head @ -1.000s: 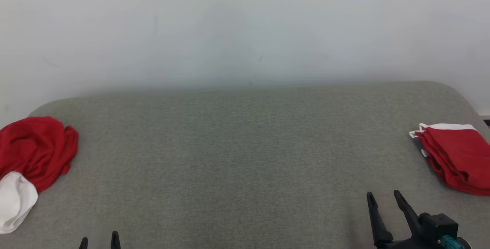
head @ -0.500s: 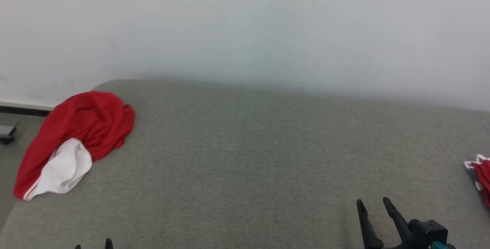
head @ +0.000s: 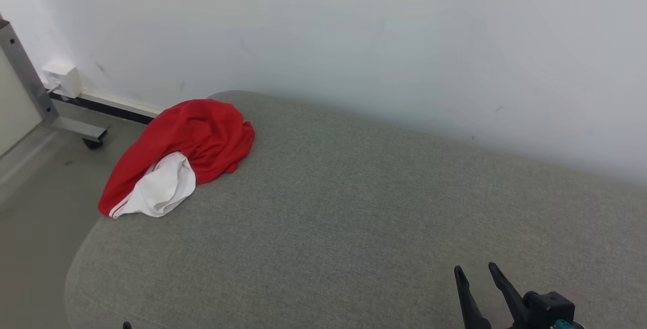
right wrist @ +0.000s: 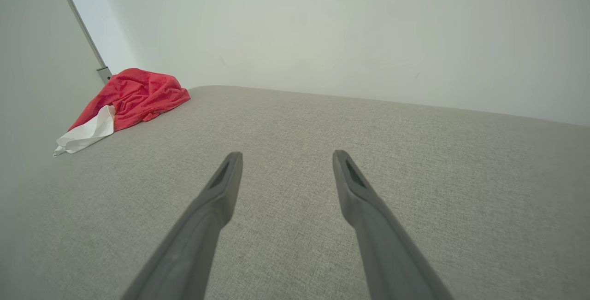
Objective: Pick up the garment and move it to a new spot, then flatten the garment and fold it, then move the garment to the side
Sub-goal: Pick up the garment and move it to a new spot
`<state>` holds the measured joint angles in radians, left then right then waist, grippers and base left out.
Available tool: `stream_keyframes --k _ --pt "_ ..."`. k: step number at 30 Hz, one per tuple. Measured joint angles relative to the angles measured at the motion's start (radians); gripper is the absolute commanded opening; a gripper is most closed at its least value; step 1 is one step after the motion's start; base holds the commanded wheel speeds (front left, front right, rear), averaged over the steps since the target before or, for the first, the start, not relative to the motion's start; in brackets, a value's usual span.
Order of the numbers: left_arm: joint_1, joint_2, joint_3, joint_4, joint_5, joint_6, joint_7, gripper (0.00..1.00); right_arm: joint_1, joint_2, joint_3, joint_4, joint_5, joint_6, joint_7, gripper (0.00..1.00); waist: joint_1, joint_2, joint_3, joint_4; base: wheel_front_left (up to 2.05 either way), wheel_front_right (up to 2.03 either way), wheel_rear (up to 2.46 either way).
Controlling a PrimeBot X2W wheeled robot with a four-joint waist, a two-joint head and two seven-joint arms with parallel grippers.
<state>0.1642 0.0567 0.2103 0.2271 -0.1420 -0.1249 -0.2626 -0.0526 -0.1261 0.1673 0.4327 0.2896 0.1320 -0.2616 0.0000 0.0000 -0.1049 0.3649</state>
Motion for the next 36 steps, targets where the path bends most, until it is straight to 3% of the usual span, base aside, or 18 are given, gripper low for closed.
stream_keyframes --k 11,26,31,36 --pt "0.004 0.000 0.023 0.001 0.000 -0.004 0.000 1.00 -0.005 0.006 0.021 0.003 0.006 0.000 0.000 1.00 0.0000 0.0000 0.002 0.069 0.00 0.00 0.00" --pt "-0.016 0.000 0.025 0.028 0.000 -0.006 0.000 1.00 -0.011 0.002 0.030 0.003 0.008 0.000 0.000 1.00 0.0000 0.0000 0.023 0.032 0.00 0.00 0.00" --pt "-0.087 0.015 -0.012 0.067 -0.018 -0.001 0.000 1.00 -0.013 -0.004 0.028 -0.006 0.007 0.000 0.000 1.00 0.0000 0.0000 0.044 0.027 0.00 0.00 0.00" --pt "-0.212 0.026 -0.030 0.098 -0.051 0.001 0.080 1.00 -0.048 -0.022 0.030 -0.034 -0.007 0.000 0.001 1.00 0.0000 0.0000 0.087 0.019 0.00 0.00 0.00"
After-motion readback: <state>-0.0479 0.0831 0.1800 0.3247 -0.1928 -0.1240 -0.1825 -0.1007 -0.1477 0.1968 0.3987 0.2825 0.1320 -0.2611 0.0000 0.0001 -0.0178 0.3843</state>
